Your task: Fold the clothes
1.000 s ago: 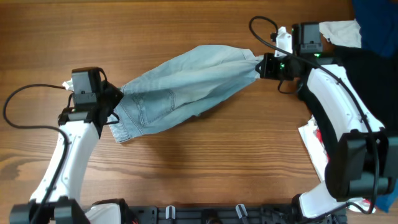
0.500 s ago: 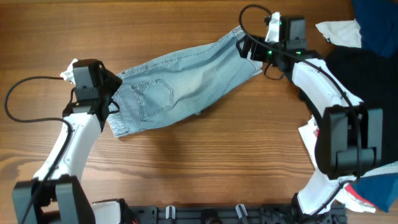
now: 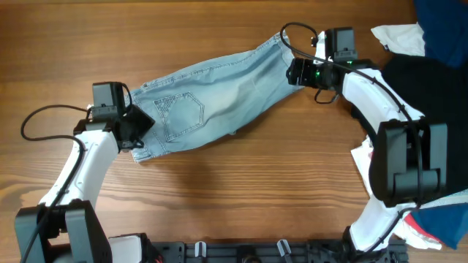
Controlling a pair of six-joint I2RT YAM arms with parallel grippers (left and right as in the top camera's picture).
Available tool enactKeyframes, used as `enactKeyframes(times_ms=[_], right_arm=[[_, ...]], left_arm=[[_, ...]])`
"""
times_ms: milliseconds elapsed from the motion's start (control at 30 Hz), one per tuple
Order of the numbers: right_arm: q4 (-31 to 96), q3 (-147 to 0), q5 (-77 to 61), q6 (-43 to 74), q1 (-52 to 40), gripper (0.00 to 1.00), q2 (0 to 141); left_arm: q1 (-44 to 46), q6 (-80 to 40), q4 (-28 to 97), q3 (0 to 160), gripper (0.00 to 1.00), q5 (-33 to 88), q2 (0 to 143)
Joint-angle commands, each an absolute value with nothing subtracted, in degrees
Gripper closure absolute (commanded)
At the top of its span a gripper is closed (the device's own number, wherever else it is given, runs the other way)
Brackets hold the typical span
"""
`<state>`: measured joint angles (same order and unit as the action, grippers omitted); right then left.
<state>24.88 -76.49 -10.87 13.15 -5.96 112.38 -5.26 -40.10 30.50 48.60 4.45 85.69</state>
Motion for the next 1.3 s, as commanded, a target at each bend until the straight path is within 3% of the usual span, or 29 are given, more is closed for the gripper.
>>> enactKeyframes(times_ms=[0,200,267,300,367,400,433,467,633,1000,1067,1200,1267], right_arm=[[25.41,-76.03,-10.57,15.64,-5.74,0.07,117.19],[22.85,-76.03,-14.33,18.44,-5.74,0.07,120.16],[20.08,-76.03,-19.49,18.41,-5.78,0.14,120.18],[19.53,-76.03,-20.99,18.46,-5.78,0.22,120.18],[19.57,-76.03,-21.52,19.77,-5.78,0.51,120.18],[19.84,-76.03,-21.39,19.86,-5.78,0.73,120.18],[20.16,-76.03,-20.95,19.88,-5.72,0.87,120.18],[21.67,-76.03,-18.83,19.97,-5.43,0.96,120.14],[35.05,-76.05,-3.18,29.41,-0.80,0.96,117.97],[57.69,-76.05,5.96,26.09,3.36,0.96,107.98],[59.79,-76.05,6.07,26.04,3.36,0.96,107.66],[61.17,-76.05,5.98,25.87,3.33,0.96,107.68],[61.12,-76.05,5.34,25.89,3.33,0.96,107.68]], left_arm=[[-4.99,-39.20,33.01,48.75,0.46,5.96,85.62],[-4.99,-39.20,34.30,48.75,0.46,5.96,85.62],[-4.99,-39.20,34.37,48.75,0.46,5.93,85.62],[-4.99,-39.20,34.39,48.75,0.46,5.93,85.62],[-4.99,-39.20,34.54,48.75,0.46,5.93,85.62],[-4.99,-39.20,34.59,48.75,0.45,5.96,85.62],[-4.99,-39.20,34.61,48.75,0.45,5.96,85.62],[-4.99,-39.20,34.61,48.75,0.45,5.96,85.62],[-4.99,-36.16,34.79,48.75,0.45,5.43,85.62],[-4.99,-34.68,34.79,48.75,0.45,1.45,85.62],[-4.99,-34.68,34.81,48.75,0.39,2.26,85.62],[-4.99,-34.70,34.65,48.75,0.05,4.75,85.65],[-4.99,-34.61,33.36,48.75,0.02,8.21,86.41]])
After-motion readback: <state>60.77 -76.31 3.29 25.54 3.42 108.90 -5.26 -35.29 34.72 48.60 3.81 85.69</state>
